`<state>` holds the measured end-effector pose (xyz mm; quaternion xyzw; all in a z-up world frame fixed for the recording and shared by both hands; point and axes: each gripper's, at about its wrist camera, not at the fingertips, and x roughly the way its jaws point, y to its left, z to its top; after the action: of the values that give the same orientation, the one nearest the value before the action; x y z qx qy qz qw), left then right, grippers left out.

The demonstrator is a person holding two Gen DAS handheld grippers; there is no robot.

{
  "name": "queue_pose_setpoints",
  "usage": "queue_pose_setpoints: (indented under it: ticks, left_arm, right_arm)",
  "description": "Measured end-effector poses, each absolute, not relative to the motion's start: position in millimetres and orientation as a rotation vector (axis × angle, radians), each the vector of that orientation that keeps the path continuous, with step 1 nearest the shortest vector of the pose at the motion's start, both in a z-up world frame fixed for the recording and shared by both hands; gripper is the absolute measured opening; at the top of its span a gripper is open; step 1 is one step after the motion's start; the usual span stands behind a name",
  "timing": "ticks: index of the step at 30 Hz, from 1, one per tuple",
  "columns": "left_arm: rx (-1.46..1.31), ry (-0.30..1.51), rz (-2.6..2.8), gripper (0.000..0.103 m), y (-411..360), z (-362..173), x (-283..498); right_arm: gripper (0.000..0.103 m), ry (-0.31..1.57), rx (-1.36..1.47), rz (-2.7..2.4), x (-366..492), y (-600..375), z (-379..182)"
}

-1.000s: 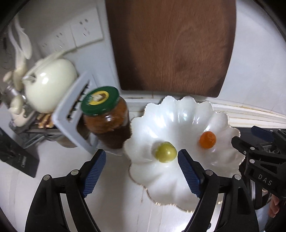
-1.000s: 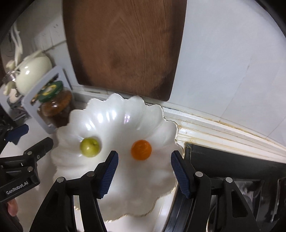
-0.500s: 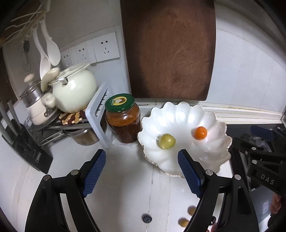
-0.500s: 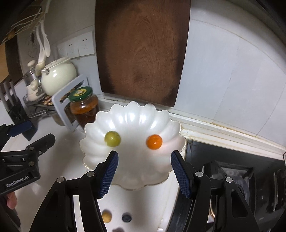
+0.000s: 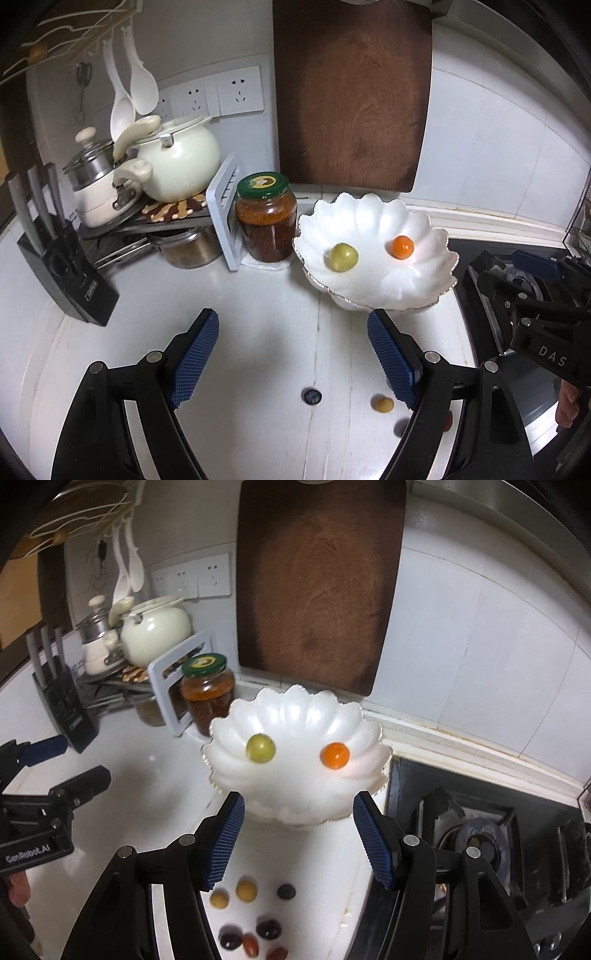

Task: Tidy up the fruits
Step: 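Withdraw both tools from the bowl back toward the loose fruits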

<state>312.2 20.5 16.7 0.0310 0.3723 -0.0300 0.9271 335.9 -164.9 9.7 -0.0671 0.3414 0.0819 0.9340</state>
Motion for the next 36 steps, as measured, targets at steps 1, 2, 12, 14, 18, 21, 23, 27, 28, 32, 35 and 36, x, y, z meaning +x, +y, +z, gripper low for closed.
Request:
queue_pose_setpoints:
  ticks: [1, 2, 12, 14, 18, 21, 23, 27, 28, 32, 35, 36]
  left_arm:
    - [0.06, 0.764, -0.058, 0.083, 22, 16, 308]
    - [0.058, 0.764, -0.059, 0.083, 23, 15, 304]
    - [0.068, 0.802, -0.079, 0.083, 27, -2, 275]
    - [0.066, 0.808, -0.082, 0.083, 28, -6, 271]
    - [0.071, 0.832, -0.081, 0.083, 29, -19, 264]
    - [0.067, 0.852, -0.095, 0.083, 28, -28, 261]
    - [0.069, 0.858, -0.093, 0.083, 29, -33, 258]
    - [0.069, 0.858, -0.093, 0.083, 30, -42, 255]
    - [0.069, 0.858, -0.099, 0.083, 30, -44, 254]
    - [0.072, 0.862, -0.088, 0.083, 31, -50, 254]
    - [0.076, 0.868, -0.085, 0.082, 31, -55, 254]
    - [0.079, 0.87, -0.083, 0.082, 31, -56, 255]
  right_arm:
    - [0.062, 0.698, -0.138, 0.167, 333, -164, 9]
    - [0.062, 0.699, -0.143, 0.168, 328, -163, 7]
    - [0.062, 0.751, -0.114, 0.149, 299, -167, -11]
    - [0.062, 0.781, -0.097, 0.149, 295, -168, -19]
    - [0.062, 0.815, -0.08, 0.14, 286, -169, -31]
    - [0.062, 0.824, -0.08, 0.138, 281, -168, -39]
    - [0.062, 0.824, -0.074, 0.125, 280, -170, -42]
    - [0.062, 0.834, -0.06, 0.122, 276, -170, -52]
    - [0.062, 0.838, -0.054, 0.125, 275, -170, -54]
    - [0.062, 0.842, -0.039, 0.129, 272, -168, -61]
    - [0.062, 0.845, -0.042, 0.121, 272, -167, -67]
    - [0.062, 0.848, -0.04, 0.119, 272, -167, -69]
